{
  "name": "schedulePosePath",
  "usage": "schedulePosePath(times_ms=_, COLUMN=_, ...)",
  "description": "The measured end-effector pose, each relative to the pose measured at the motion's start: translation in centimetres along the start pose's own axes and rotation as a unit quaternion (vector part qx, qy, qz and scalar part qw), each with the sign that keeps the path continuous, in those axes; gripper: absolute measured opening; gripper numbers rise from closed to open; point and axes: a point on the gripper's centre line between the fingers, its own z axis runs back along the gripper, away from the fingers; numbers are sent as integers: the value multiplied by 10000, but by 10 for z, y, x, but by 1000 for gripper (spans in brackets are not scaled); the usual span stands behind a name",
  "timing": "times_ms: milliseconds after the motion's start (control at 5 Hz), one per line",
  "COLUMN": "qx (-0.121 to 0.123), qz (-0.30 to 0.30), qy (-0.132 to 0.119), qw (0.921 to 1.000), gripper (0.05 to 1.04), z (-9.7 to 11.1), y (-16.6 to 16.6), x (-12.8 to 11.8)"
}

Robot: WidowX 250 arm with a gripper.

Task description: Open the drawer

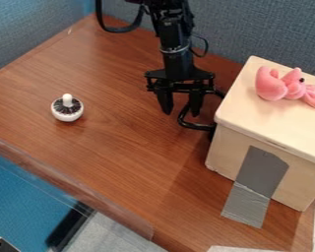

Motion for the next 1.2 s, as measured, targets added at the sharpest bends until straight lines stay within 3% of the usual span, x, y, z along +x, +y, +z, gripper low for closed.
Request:
schedulePosePath(times_ms=200, qx=105, qz=24, qy=23, qw=9999, gripper=382, z=3, y=8, x=1)
schedulePosePath(times_ms=400, qx=252, qz=202, qy=-33, qw=9995, gripper=191, z=13, y=36, x=9)
schedulePosePath(times_ms=1200, qx=431, qz=480, qy=-55, qw=9979, gripper=160, z=30, y=81, x=14)
